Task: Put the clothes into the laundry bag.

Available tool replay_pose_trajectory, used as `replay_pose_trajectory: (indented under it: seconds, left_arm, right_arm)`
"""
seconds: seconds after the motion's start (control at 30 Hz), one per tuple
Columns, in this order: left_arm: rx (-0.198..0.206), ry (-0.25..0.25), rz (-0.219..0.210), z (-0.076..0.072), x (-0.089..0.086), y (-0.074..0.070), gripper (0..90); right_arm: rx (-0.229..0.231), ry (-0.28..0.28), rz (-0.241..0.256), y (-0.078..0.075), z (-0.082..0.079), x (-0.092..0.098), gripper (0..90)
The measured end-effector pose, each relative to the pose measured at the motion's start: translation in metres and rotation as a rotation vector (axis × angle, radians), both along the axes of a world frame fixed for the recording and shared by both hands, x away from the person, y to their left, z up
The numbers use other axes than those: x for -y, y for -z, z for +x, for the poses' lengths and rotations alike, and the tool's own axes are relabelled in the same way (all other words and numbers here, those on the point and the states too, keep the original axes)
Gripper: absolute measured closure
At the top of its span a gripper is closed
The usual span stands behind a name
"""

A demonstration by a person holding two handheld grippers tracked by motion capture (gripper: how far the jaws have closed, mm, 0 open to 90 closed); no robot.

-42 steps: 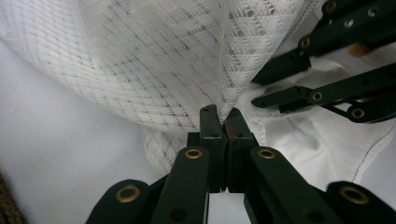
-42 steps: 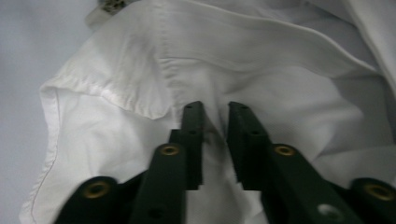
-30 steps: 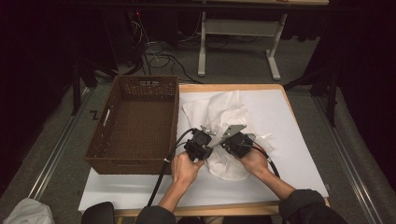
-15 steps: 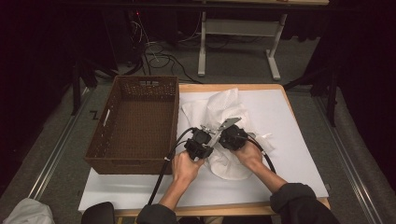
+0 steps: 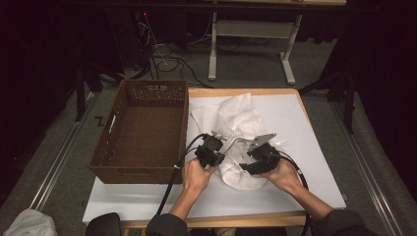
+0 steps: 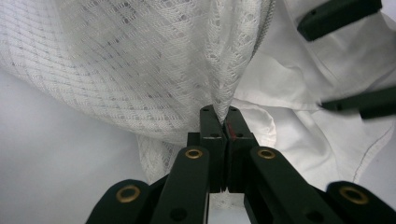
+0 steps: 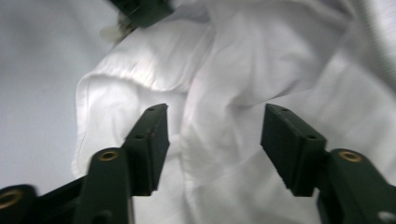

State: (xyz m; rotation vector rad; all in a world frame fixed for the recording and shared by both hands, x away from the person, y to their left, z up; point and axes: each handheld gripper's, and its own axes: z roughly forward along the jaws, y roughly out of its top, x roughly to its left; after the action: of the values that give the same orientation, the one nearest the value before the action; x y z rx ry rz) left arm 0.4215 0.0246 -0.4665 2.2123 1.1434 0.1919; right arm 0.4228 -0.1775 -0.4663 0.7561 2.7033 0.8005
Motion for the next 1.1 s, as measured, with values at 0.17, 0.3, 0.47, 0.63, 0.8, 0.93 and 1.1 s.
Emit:
replay_pose_trajectory:
  seconds: [0.17, 0.3, 0.47, 0.63, 0.8, 0.93, 1.1]
  left_arm:
    - [0.000, 0.004, 0.009, 0.001, 0.000, 0.001, 88.4]
    - [0.004, -0.003, 0.003, 0.000, 0.001, 0.001, 88.4]
    - [0.007, -0.006, -0.006, 0.000, 0.001, 0.003, 88.4]
    - [0.006, 0.001, -0.009, -0.001, -0.001, 0.003, 88.4]
    - [0.001, 0.007, -0.006, -0.001, 0.001, 0.004, 88.4]
    - [0.002, 0.012, -0.019, -0.003, 0.000, 0.003, 88.5]
    - [-0.001, 0.017, -0.046, -0.005, -0.001, 0.001, 88.4]
  right_arm:
    - [-0.032, -0.036, -0.020, 0.012, -0.007, -0.009, 32.7]
    - [-0.059, -0.045, -0.069, 0.025, -0.008, -0.017, 32.3]
    - [-0.063, -0.050, -0.076, 0.028, -0.008, -0.020, 49.0]
    - [-0.036, -0.086, -0.093, 0.025, -0.013, -0.024, 79.2]
    - [-0.005, -0.115, -0.126, 0.024, -0.013, -0.026, 88.4]
    - [0.010, -0.093, -0.097, 0.020, -0.010, -0.025, 88.9]
    - [0.067, -0.032, -0.043, 0.007, 0.005, -0.025, 88.9]
